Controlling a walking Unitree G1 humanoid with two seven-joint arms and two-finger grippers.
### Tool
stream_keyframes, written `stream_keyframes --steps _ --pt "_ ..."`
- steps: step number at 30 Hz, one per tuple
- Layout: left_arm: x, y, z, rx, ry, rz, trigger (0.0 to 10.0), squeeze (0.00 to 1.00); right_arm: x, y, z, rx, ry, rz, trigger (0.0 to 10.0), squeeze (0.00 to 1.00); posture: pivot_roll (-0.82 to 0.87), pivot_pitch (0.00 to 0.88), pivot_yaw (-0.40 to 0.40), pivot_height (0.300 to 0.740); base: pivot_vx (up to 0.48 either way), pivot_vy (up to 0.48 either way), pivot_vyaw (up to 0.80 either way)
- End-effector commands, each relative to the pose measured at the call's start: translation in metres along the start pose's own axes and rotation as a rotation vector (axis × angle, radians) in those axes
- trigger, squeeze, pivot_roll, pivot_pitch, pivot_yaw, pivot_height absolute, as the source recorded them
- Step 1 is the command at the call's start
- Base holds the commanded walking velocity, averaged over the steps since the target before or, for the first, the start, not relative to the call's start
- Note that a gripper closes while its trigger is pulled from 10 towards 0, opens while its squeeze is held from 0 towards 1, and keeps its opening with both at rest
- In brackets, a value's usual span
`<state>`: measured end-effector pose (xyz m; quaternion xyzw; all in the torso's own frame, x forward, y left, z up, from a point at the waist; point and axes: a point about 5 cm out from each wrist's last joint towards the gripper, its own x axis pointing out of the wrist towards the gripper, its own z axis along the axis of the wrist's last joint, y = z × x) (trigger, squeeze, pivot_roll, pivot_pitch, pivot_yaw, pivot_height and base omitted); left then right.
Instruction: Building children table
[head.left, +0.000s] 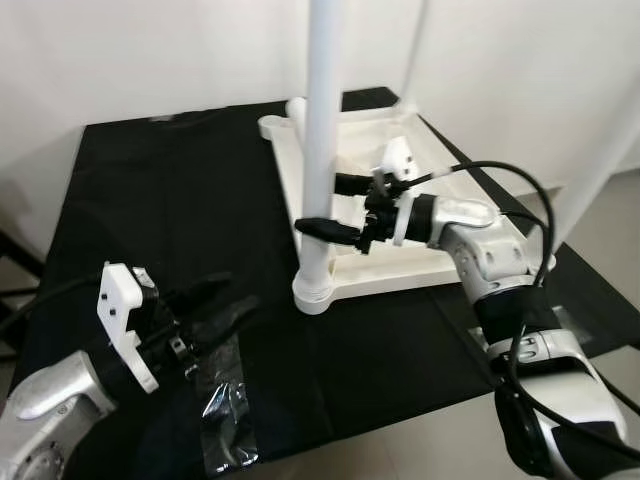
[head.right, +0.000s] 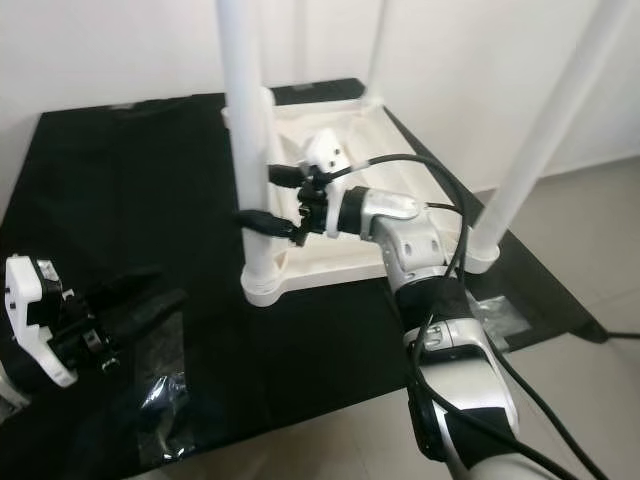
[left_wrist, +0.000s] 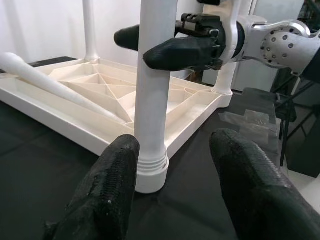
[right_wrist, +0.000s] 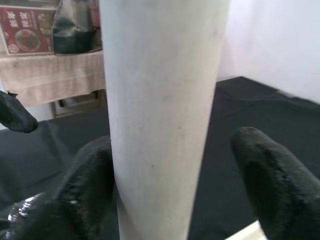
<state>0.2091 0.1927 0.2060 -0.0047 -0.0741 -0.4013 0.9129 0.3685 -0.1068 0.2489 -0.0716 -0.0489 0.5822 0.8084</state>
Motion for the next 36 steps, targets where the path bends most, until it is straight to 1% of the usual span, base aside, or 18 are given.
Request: stream_keyframes --steps 1,7,13,15,16,18,19,20,21,22,24,25,26,32,33,34,35,36 --pt "-0.001 -0.002 -0.002 0.003 0.013 -0.009 10.0 0.00 -0.001 -0.002 0.005 0.006 -0.036 0.016 0.0 0.00 0.10 0.109 -0.026 0.740 0.000 0.000 0.00" --pt "0.001 -0.003 -0.002 0.003 0.011 -0.009 10.0 0.00 -0.009 -0.002 -0.003 0.051 -0.043 0.094 0.0 0.00 0.10 0.110 -0.029 0.740 0.000 0.000 0.00" --pt "0.002 -0.004 -0.002 0.002 0.008 -0.011 10.0 0.00 -0.015 -0.001 -0.012 0.062 -0.038 0.098 0.0 0.00 0.10 0.111 -0.034 0.740 0.000 0.000 0.00" --pt "0.001 -0.004 -0.001 0.003 0.006 -0.010 10.0 0.00 -0.014 0.008 -0.033 0.081 0.015 -0.008 0.0 0.00 0.09 0.116 -0.047 0.740 0.000 0.000 0.00" --pt "0.001 -0.004 -0.001 0.005 0.004 -0.007 10.0 0.00 -0.004 0.022 -0.054 0.084 0.063 -0.182 0.0 0.00 0.09 0.121 -0.046 0.740 0.000 0.000 0.00" --pt "0.001 -0.004 -0.001 0.005 0.004 -0.007 10.0 0.00 -0.004 0.022 -0.054 0.084 0.063 -0.182 0.0 0.00 0.09 0.121 -0.046 0.740 0.000 0.000 0.00" --pt "0.000 -0.003 0.000 0.006 0.004 -0.005 10.0 0.00 0.001 0.033 -0.066 0.079 0.088 -0.312 0.0 0.00 0.09 0.121 -0.046 0.740 0.000 0.000 0.00" --pt "0.000 -0.003 0.000 0.006 0.004 -0.005 10.0 0.00 0.001 0.033 -0.066 0.079 0.088 -0.312 0.0 0.00 0.09 0.121 -0.046 0.740 0.000 0.000 0.00" --pt "-0.001 -0.002 0.000 0.007 0.003 -0.002 10.0 0.00 0.007 0.052 -0.083 0.169 0.092 -0.561 0.0 0.00 0.08 0.130 -0.035 0.740 0.000 0.000 0.00" --pt "-0.001 0.000 0.001 0.010 0.005 -0.002 10.0 0.00 0.018 0.077 -0.089 0.177 0.101 -0.662 0.0 0.00 0.08 0.129 -0.028 0.740 0.000 0.000 0.00" --pt "-0.001 0.000 0.001 0.010 0.005 -0.002 10.0 0.00 0.018 0.077 -0.089 0.177 0.101 -0.662 0.0 0.00 0.08 0.129 -0.028 0.740 0.000 0.000 0.00" --pt "-0.001 0.001 0.001 0.012 0.007 -0.002 10.0 0.00 0.028 0.095 -0.092 0.197 0.100 -0.683 0.0 0.00 0.07 0.124 -0.020 0.740 0.000 0.000 0.00" --pt "-0.001 0.002 0.000 0.013 0.008 -0.003 10.0 0.00 0.035 0.104 -0.092 0.190 0.104 -0.689 0.0 0.00 0.07 0.117 -0.018 0.740 0.000 0.000 0.00" --pt "0.000 0.003 -0.001 0.014 0.007 0.001 10.0 0.00 0.038 0.102 -0.096 0.154 0.143 -0.682 0.0 0.00 0.08 0.115 -0.031 0.740 0.000 0.000 0.00" --pt "-0.001 0.003 -0.001 0.015 0.006 0.004 10.0 0.00 0.037 0.102 -0.096 0.150 0.158 -0.697 7.9 0.00 0.08 0.115 -0.028 0.740 0.000 0.000 0.00" --pt "-0.001 0.003 -0.001 0.015 0.006 0.004 10.0 0.00 0.037 0.102 -0.096 0.150 0.158 -0.697 7.9 0.00 0.08 0.115 -0.028 0.740 0.000 0.000 0.00" --pt "-0.001 0.003 0.000 0.016 0.005 0.008 10.0 0.00 0.037 0.101 -0.094 0.176 0.141 -0.684 10.0 0.00 0.08 0.114 -0.030 0.740 0.000 0.000 0.00" --pt "-0.001 0.003 -0.001 0.017 0.005 0.009 10.0 0.00 0.038 0.098 -0.083 0.185 0.085 -0.622 10.0 1.00 0.08 0.113 -0.029 0.740 0.000 0.000 0.00"
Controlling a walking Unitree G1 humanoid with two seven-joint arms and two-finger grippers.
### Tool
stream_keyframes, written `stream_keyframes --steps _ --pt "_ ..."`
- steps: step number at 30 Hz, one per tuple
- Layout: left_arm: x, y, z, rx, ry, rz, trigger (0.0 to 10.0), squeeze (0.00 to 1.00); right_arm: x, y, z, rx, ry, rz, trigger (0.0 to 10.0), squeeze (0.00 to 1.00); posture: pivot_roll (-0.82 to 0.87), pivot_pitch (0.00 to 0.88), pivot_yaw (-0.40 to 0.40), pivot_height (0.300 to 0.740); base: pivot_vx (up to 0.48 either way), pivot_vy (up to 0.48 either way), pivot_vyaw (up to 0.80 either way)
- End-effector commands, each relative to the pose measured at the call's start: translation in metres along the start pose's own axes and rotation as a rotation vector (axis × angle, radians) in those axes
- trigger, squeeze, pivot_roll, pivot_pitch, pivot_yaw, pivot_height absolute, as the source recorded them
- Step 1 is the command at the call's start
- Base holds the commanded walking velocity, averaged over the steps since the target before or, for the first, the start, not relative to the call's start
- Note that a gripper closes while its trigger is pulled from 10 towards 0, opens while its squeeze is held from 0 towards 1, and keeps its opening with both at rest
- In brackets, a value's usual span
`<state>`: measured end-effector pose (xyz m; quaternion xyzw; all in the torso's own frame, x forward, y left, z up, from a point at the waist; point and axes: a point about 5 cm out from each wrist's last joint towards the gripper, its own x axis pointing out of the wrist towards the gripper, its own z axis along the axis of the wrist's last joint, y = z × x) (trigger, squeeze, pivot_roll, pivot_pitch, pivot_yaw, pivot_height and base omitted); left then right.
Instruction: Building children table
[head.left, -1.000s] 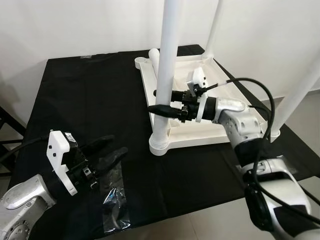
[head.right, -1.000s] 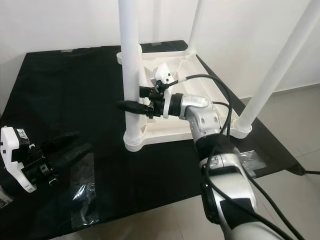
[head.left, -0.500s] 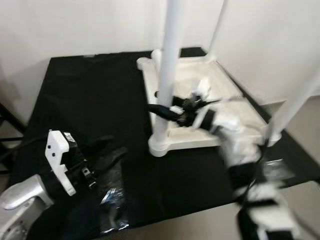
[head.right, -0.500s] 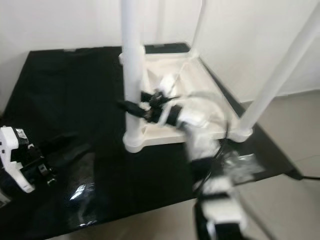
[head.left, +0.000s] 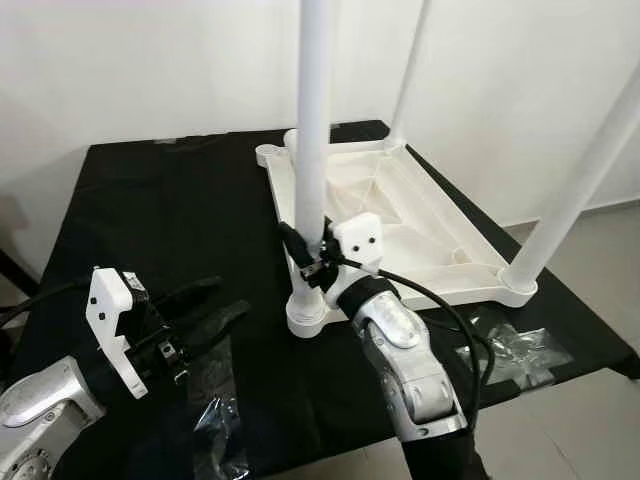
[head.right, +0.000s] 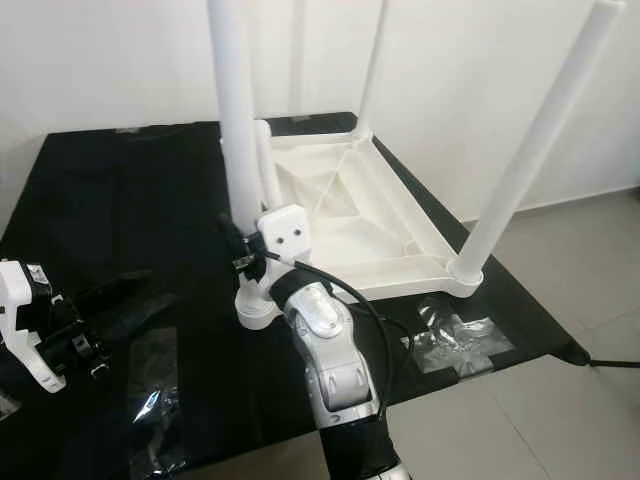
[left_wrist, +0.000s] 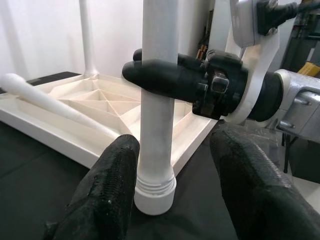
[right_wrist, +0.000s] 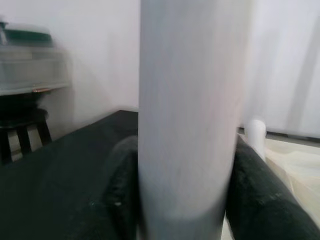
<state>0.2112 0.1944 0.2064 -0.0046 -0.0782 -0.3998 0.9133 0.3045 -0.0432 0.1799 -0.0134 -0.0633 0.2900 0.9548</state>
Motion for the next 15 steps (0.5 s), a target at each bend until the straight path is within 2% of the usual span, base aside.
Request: stream_keyframes --steps 1,3,4,5,6,7,8,9,10,11,12,13,15 --pt "-0.001 0.001 -0.001 0.014 0.012 0.006 10.0 0.00 -0.006 0.002 -0.029 0.067 0.150 0.033 10.0 1.00 0.08 0.113 -0.029 0.740 0.000 0.000 0.00" --pt "-0.001 0.000 -0.001 0.013 0.013 0.003 10.0 0.00 -0.002 -0.002 -0.013 0.093 0.097 0.038 10.0 1.00 0.08 0.111 -0.032 0.740 0.000 0.000 0.00" --pt "-0.001 0.000 -0.001 0.013 0.013 0.003 10.0 0.00 -0.002 -0.002 -0.013 0.093 0.097 0.038 10.0 1.00 0.08 0.111 -0.032 0.740 0.000 0.000 0.00" --pt "0.000 0.000 -0.001 0.013 0.011 0.003 10.0 0.00 0.002 -0.003 0.009 0.144 0.016 0.204 10.0 0.98 0.08 0.110 -0.035 0.740 0.000 0.000 0.00" --pt "0.000 0.000 -0.001 0.013 0.011 0.003 10.0 0.00 0.002 -0.003 0.009 0.144 0.016 0.204 10.0 0.98 0.08 0.110 -0.035 0.740 0.000 0.000 0.00" --pt "0.001 0.000 -0.001 0.013 0.009 0.004 10.0 0.00 0.002 -0.004 0.018 0.140 -0.016 0.314 10.0 0.54 0.08 0.108 -0.038 0.740 0.000 0.000 0.00" --pt "0.001 0.000 -0.001 0.014 0.007 0.005 10.0 0.00 0.000 -0.005 0.025 0.133 -0.032 0.412 10.0 0.20 0.08 0.108 -0.041 0.740 0.000 0.000 0.00" --pt "0.001 0.000 -0.001 0.014 0.007 0.005 10.0 0.00 0.000 -0.005 0.025 0.133 -0.032 0.412 10.0 0.20 0.08 0.108 -0.041 0.740 0.000 0.000 0.00" --pt "0.001 0.000 -0.001 0.015 0.005 0.007 10.0 0.00 -0.003 -0.007 0.031 0.113 -0.045 0.498 10.0 0.00 0.08 0.108 -0.041 0.740 0.000 0.000 0.00" --pt "0.001 0.000 -0.002 0.015 0.004 0.007 10.0 0.00 -0.006 -0.012 0.034 0.081 -0.037 0.574 10.0 0.00 0.08 0.107 -0.041 0.740 0.000 0.000 0.00" --pt "0.001 0.000 -0.002 0.015 0.004 0.007 10.0 0.00 -0.006 -0.012 0.034 0.081 -0.037 0.574 10.0 0.00 0.08 0.107 -0.041 0.740 0.000 0.000 0.00" --pt "0.002 0.000 -0.002 0.015 0.004 0.007 10.0 0.00 -0.007 -0.018 0.036 0.036 -0.025 0.639 10.0 0.00 0.08 0.105 -0.040 0.740 0.000 0.000 0.00" --pt "0.002 0.000 -0.002 0.014 0.002 0.006 10.0 0.00 -0.004 -0.038 0.036 -0.066 0.026 0.700 10.0 0.00 0.07 0.104 -0.039 0.740 0.000 0.000 0.00"
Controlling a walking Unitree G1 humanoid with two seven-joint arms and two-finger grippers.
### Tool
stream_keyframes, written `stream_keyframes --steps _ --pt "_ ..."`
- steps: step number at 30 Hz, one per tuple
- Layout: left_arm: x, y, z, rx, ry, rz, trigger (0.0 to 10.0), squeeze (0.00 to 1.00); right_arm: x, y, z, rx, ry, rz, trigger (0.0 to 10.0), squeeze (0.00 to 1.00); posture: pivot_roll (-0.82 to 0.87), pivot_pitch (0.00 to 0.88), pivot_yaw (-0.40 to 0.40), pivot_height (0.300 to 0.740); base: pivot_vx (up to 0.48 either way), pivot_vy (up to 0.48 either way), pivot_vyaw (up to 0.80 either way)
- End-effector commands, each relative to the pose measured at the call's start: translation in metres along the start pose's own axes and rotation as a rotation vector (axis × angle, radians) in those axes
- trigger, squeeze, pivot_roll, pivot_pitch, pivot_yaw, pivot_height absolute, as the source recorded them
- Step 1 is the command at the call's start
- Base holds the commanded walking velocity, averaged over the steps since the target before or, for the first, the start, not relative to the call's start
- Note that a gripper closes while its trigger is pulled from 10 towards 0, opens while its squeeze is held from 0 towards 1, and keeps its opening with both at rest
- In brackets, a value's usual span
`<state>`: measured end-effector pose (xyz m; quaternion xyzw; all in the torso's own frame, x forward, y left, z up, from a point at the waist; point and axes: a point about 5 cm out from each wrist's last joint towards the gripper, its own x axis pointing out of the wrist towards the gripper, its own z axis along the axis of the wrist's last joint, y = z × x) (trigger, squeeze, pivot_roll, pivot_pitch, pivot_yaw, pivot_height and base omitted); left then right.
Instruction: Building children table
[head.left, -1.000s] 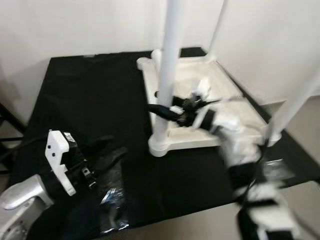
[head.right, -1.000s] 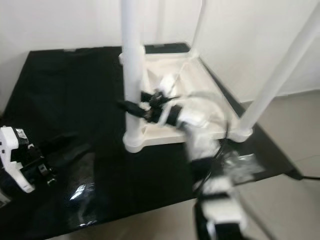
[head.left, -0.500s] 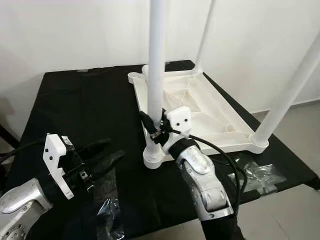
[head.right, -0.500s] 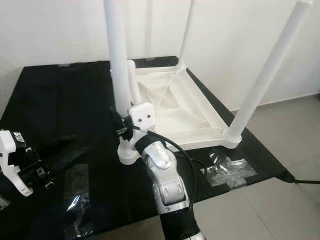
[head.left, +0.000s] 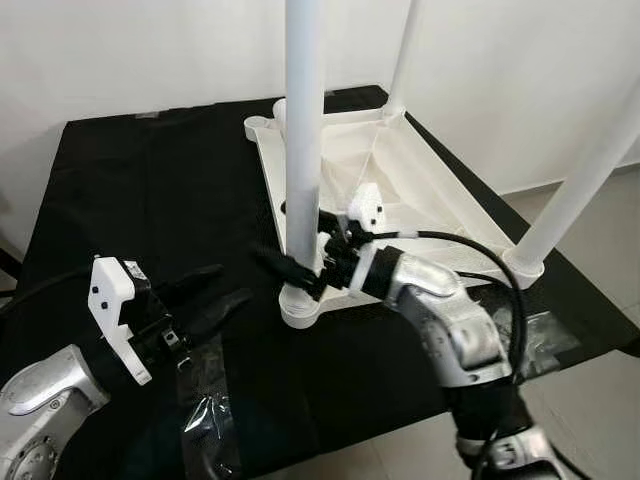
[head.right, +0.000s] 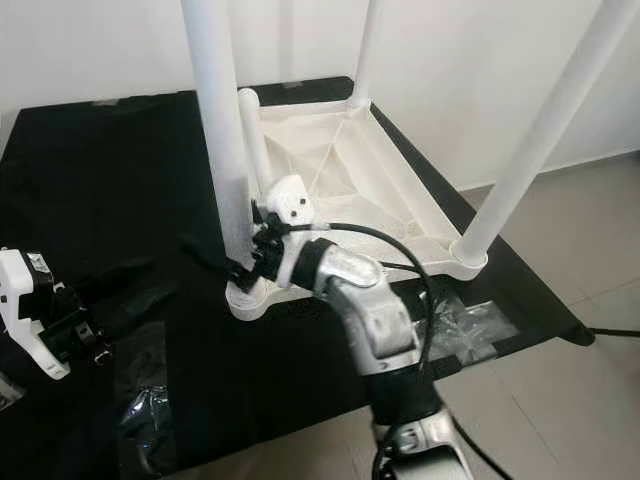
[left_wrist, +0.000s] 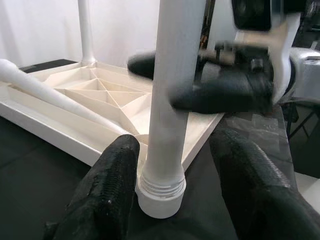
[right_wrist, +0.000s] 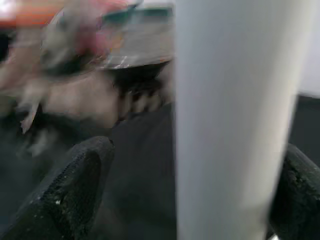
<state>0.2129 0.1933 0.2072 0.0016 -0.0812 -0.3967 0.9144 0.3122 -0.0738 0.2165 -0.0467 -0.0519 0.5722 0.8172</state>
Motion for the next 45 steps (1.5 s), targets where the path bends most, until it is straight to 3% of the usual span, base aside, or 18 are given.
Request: stream_keyframes --steps 1,7,8,9,10,11,12,14,23,29,31,32,33,37,42,43,44,45 --pt "0.000 -0.001 -0.003 0.000 0.003 0.001 10.0 0.00 -0.002 -0.006 0.001 -0.036 0.021 0.066 10.0 0.00 0.07 0.104 -0.039 0.740 0.000 0.000 0.00" --pt "0.001 -0.001 -0.003 0.000 0.002 -0.001 10.0 0.00 -0.003 -0.043 0.014 -0.023 0.014 0.070 10.0 0.00 0.08 0.104 -0.040 0.740 0.000 0.000 0.00" --pt "0.001 -0.002 -0.003 0.000 0.003 -0.001 10.0 0.00 -0.002 -0.046 0.015 -0.013 0.018 0.091 6.7 0.00 0.09 0.106 -0.043 0.740 0.000 0.000 0.00" --pt "0.001 -0.002 -0.003 0.000 0.003 -0.001 10.0 0.00 -0.002 -0.046 0.015 -0.013 0.018 0.091 6.7 0.00 0.09 0.106 -0.043 0.740 0.000 0.000 0.00" --pt "0.001 -0.002 -0.003 0.000 0.004 -0.002 10.0 0.00 -0.002 -0.048 0.016 0.002 0.021 0.119 4.5 0.00 0.09 0.107 -0.043 0.740 0.000 0.000 0.00" --pt "0.001 -0.002 -0.003 0.000 0.004 -0.002 10.0 0.00 -0.002 -0.048 0.016 0.002 0.021 0.119 4.5 0.00 0.09 0.107 -0.043 0.740 0.000 0.000 0.00" --pt "0.001 -0.003 -0.003 0.000 0.005 -0.001 10.0 0.00 -0.003 -0.049 0.016 0.019 0.025 0.153 0.4 0.00 0.09 0.109 -0.044 0.740 0.000 0.000 0.00" --pt "0.001 -0.003 -0.004 0.000 0.005 -0.001 10.0 0.00 -0.004 -0.049 0.014 0.039 0.029 0.199 0.0 0.00 0.08 0.110 -0.049 0.740 0.000 0.000 0.00" --pt "0.002 -0.004 -0.004 -0.001 0.003 0.000 10.0 0.00 -0.008 -0.051 0.006 0.076 0.014 0.225 0.0 0.00 0.07 0.107 -0.048 0.740 0.000 0.000 0.00" --pt "0.001 -0.004 -0.003 -0.001 0.002 0.000 10.0 0.00 -0.008 -0.046 -0.006 0.075 -0.027 0.005 0.0 0.00 0.07 0.113 -0.051 0.740 0.000 0.000 0.00" --pt "-0.001 -0.002 -0.002 0.001 0.003 0.001 10.0 0.00 0.001 -0.025 -0.036 0.172 -0.056 -0.445 0.0 0.00 0.04 0.120 -0.046 0.740 0.000 0.000 0.00" --pt "-0.001 -0.002 -0.002 0.001 0.003 0.001 10.0 0.00 0.001 -0.025 -0.036 0.172 -0.056 -0.445 0.0 0.00 0.04 0.120 -0.046 0.740 0.000 0.000 0.00" --pt "-0.001 -0.001 -0.002 0.001 0.004 0.002 10.0 0.00 0.002 0.000 -0.058 0.178 -0.001 -0.598 0.0 0.00 0.04 0.121 -0.038 0.740 0.000 0.000 0.00" --pt "-0.002 0.001 -0.002 0.004 0.007 0.001 10.0 0.00 0.013 0.030 -0.069 0.173 0.026 -0.659 0.0 0.00 0.04 0.114 -0.031 0.740 0.000 0.000 0.00" --pt "0.000 0.002 -0.003 0.004 0.011 -0.003 10.0 0.00 0.023 0.036 -0.067 0.126 0.043 -0.599 0.0 0.00 0.04 0.100 -0.037 0.740 0.000 0.000 0.00" --pt "0.000 0.002 -0.004 0.005 0.012 -0.004 10.0 0.00 0.024 0.035 -0.068 0.127 0.048 -0.595 3.8 0.00 0.04 0.098 -0.040 0.740 0.000 0.000 0.00" --pt "0.000 0.001 -0.004 0.005 0.011 -0.002 10.0 0.00 0.023 0.033 -0.069 0.133 0.059 -0.607 10.0 0.00 0.04 0.099 -0.039 0.740 0.000 0.000 0.00" --pt "-0.001 0.002 -0.004 0.006 0.010 0.002 10.0 0.00 0.022 0.030 -0.068 0.159 0.058 -0.619 10.0 0.00 0.05 0.100 -0.037 0.740 0.000 0.000 0.00"
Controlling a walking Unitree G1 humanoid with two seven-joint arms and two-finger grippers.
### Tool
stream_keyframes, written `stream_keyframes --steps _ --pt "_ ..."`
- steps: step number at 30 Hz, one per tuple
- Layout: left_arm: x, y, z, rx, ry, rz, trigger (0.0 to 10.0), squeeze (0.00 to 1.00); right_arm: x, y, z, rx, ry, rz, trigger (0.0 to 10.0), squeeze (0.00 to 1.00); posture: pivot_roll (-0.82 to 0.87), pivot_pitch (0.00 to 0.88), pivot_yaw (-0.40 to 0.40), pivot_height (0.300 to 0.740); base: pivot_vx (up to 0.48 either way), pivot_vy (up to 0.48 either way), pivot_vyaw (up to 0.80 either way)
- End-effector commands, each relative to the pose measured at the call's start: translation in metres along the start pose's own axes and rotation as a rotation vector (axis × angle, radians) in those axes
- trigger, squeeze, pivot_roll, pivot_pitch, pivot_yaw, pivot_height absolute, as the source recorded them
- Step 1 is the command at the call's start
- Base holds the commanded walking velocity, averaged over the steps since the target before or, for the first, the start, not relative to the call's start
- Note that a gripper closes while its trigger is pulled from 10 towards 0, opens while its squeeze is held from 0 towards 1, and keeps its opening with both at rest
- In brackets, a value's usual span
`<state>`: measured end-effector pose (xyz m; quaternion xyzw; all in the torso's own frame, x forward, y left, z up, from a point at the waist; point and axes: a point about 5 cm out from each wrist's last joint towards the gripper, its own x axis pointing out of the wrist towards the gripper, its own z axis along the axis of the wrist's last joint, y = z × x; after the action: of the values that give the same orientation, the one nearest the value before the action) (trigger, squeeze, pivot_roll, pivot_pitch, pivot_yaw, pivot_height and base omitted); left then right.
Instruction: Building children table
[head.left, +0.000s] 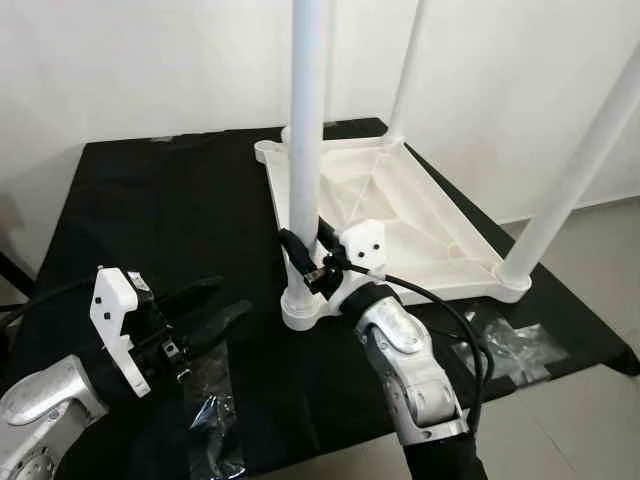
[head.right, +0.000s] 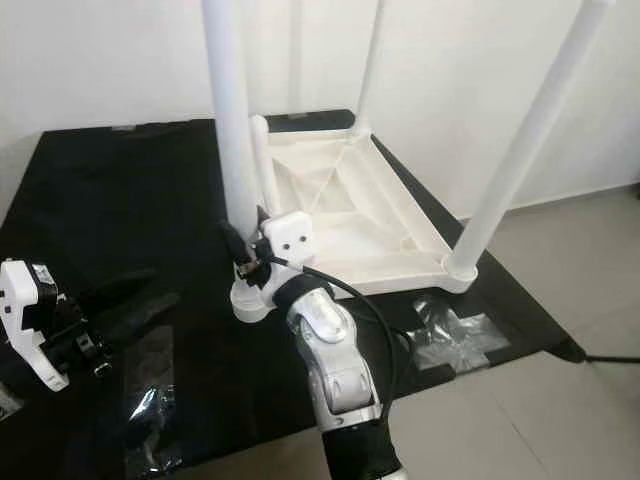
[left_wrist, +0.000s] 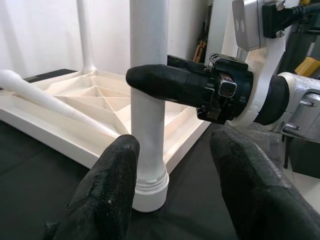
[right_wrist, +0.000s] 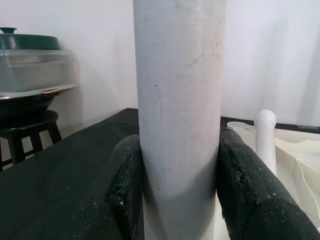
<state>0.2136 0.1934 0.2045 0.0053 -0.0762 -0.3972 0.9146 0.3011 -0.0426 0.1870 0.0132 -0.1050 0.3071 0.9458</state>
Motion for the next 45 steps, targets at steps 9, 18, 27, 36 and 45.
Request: stream_keyframes --steps 9,18,27,36,45 --pt "-0.001 0.002 -0.002 0.001 0.007 0.005 0.0 0.00 0.003 -0.013 -0.010 0.142 0.128 0.114 10.0 1.00 0.08 0.094 -0.028 0.740 0.000 0.000 0.00" --pt "-0.001 0.000 -0.002 -0.003 0.006 0.005 0.0 0.00 0.018 -0.069 0.042 -0.104 0.117 0.596 10.0 0.00 0.09 0.096 -0.042 0.740 0.000 0.000 0.00" --pt "-0.001 -0.001 -0.003 -0.005 0.012 -0.002 0.0 0.00 0.033 -0.078 0.046 -0.064 0.172 0.719 10.0 0.00 0.11 0.097 -0.040 0.740 0.000 0.000 0.00" --pt "0.000 -0.007 -0.004 0.005 0.027 -0.046 10.0 0.00 0.037 -0.086 0.035 -0.002 0.214 0.737 0.0 0.00 0.11 0.098 -0.045 0.740 0.000 0.000 0.00" --pt "-0.001 -0.013 -0.001 -0.030 0.006 -0.110 10.0 0.00 0.027 -0.097 0.007 0.041 0.250 0.621 0.0 0.00 0.10 0.101 -0.043 0.740 0.000 0.000 0.00"
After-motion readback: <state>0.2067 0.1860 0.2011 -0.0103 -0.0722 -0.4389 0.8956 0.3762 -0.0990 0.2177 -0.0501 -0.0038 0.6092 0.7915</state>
